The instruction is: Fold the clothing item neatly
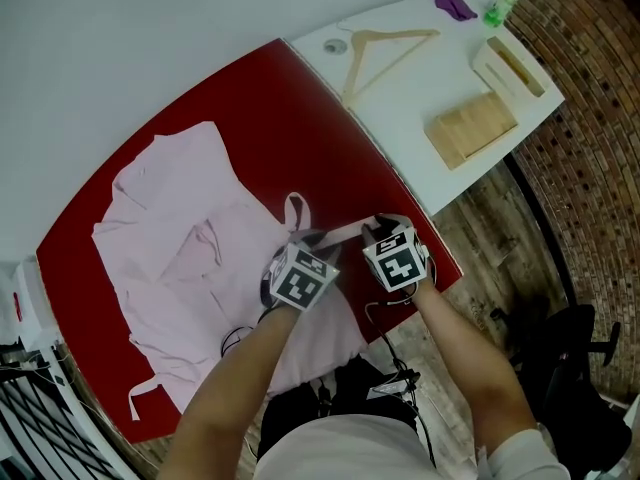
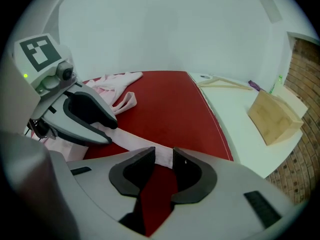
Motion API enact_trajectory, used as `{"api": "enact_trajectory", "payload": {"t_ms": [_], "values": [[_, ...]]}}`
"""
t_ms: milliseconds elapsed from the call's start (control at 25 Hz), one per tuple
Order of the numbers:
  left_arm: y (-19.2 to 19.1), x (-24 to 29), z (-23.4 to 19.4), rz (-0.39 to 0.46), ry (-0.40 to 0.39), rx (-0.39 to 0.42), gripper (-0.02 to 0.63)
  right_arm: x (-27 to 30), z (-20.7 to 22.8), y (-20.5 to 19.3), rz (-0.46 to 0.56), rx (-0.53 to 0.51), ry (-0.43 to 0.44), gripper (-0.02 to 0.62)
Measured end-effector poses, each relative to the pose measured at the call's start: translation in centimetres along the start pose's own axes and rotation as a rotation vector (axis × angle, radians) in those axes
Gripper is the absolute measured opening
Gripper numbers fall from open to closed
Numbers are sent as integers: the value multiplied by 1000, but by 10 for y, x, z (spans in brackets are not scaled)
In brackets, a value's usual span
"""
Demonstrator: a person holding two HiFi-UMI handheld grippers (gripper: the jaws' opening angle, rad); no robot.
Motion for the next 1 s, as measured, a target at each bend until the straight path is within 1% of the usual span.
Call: {"api": "enact_trajectory", "payload": {"t_ms": [120,240,280,360,440,600,800,1000], "values": [[-4,4,-2,-32,9,-6,121,0,-2,0,-2,15,6,109],[-4,6,-4,-46,35,7,120,1,-4,0,-10,25,27,74],[-3,6,-5,-52,44,12,117,1,-6,0,-14,19,32,52],[-2,7,-7,-65,57,21,78,1,-8,0,-23,4,37,34],[1,6,-7,-61,56,21,27,0,-8,1,-21,4,42,31],[13,-5,-5,12,51,-8,14,-12,-4,13,43,22,40,26],[30,-29,-3,116,52,-60,14,-32,-4,35,131,72,63,26],[38,-63,-14,230,69,-117,14,-50,-18,64,210,105,80,26]]}}
Point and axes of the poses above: the fingertips, and each gripper's own axes: x forward along the fingers, z to its right, y out of its top, the point moved 6 cm from there along -x, backward along the fingers, and after that the axes turned 3 degrees about z, right-handed, at the moved point
